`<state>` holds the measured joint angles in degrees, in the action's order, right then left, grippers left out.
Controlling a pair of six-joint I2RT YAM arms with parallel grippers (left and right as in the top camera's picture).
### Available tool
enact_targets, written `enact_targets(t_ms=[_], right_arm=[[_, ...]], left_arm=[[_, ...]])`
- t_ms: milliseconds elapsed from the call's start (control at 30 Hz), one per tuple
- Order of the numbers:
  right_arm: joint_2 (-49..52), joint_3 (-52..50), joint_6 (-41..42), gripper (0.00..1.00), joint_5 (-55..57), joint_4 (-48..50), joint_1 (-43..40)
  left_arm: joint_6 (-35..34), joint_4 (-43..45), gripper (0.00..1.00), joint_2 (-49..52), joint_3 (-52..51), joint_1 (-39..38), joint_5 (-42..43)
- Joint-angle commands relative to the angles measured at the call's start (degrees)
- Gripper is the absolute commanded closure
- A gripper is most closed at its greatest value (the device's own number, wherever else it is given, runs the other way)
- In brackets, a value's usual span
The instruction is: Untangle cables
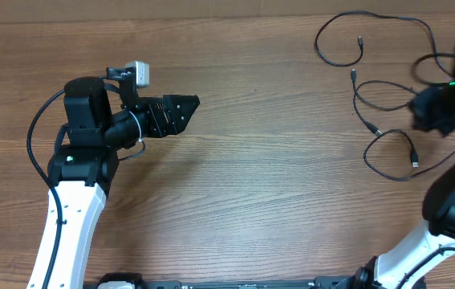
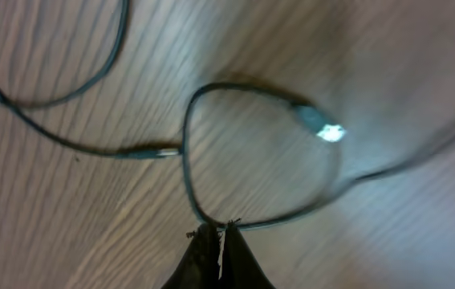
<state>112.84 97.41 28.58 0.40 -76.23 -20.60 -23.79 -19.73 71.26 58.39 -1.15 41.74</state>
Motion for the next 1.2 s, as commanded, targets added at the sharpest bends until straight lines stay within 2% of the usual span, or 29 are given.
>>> enact_targets(t_ms=[0, 133, 333, 567, 1167], right_arm=[[-0.2, -4.2, 0.3, 0.96, 0.1, 2.8, 2.2], [-0.2, -7.8, 2.7, 0.96, -1.5, 4.6, 3.8], [-0.2, -13.9, 1.1, 0.96, -2.0, 7.1, 7.1], [-0.1, -21.9, 1.2, 0.96, -2.0, 15.1, 11.6], [0.2, -23.2, 1.6, 0.96, 6.3, 18.7, 11.9]], left_arm=[[1.1, 0.1, 0.01, 0.3, 1.0, 0.0, -0.4], [1.1, 0.1, 0.0, 0.3, 1.0, 0.0, -0.4], [1.1, 0.1, 0.0, 0.3, 1.0, 0.0, -1.9], [1.1, 0.0, 0.0, 0.3, 1.0, 0.0, -1.9], [1.1, 0.0, 0.0, 0.3, 1.0, 0.0, -1.7]])
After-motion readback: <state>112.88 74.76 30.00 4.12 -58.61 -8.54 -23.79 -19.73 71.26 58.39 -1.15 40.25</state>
